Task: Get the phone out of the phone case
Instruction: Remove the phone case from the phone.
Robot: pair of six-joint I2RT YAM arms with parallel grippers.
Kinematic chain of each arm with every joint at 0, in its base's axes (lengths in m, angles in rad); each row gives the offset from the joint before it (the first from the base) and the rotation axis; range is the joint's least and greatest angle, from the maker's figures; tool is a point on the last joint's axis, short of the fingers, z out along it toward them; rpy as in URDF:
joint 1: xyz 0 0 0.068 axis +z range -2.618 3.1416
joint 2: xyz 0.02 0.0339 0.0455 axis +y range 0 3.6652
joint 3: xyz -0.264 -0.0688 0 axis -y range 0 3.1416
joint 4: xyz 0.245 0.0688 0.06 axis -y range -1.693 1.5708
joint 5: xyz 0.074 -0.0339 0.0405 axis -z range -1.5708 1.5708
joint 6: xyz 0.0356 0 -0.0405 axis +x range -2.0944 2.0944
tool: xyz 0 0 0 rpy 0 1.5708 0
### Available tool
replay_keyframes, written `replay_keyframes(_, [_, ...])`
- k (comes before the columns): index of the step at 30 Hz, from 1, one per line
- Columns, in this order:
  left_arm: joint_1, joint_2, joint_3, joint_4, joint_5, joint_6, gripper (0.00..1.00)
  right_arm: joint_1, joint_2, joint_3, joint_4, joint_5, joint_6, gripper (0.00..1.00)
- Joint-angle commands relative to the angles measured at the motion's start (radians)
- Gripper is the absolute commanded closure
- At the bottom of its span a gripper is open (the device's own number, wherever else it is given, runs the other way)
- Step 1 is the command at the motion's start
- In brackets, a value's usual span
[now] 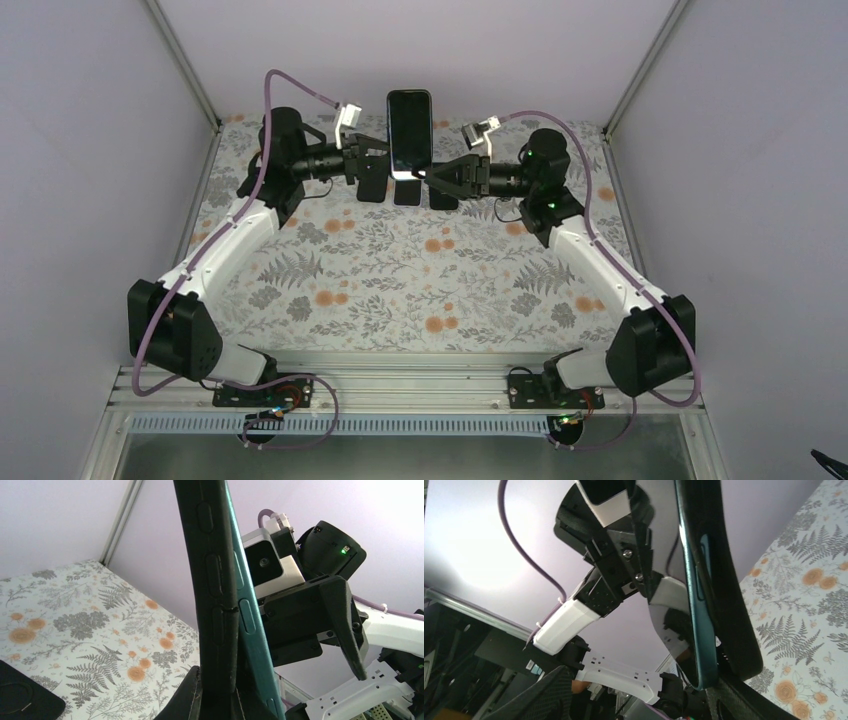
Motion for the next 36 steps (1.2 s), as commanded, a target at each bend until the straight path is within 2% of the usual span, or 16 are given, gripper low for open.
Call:
replay_keyframes(1, [-0.02, -0.005, 0.042, 0.032, 0.025, 0.029, 0.98, 0.003, 0.028, 0.032, -0.051, 0.083, -0.035, 0.37])
replay_keyframes(5, [-0.035, -0.006, 0.034, 0.019, 0.022, 0.042, 0.97, 0.002, 0.039, 0.052, -0.065, 0.098, -0.05, 0.42])
replay_keyframes(18, [-0.081, -0.004, 0.003, -0.009, 0.029, 0.084, 0.98, -0.008, 0.048, 0.067, -0.064, 0.113, -0.044, 0.65])
replay_keyframes(28, [-0.107, -0.02, -0.029, -0.069, 0.012, 0.156, 0.98, -0.016, 0.047, 0.072, -0.063, 0.116, -0.056, 0.71])
replay_keyframes(36, [-0.107, -0.025, -0.036, -0.103, -0.023, 0.182, 0.98, -0.025, 0.041, 0.068, -0.063, 0.121, -0.072, 0.92])
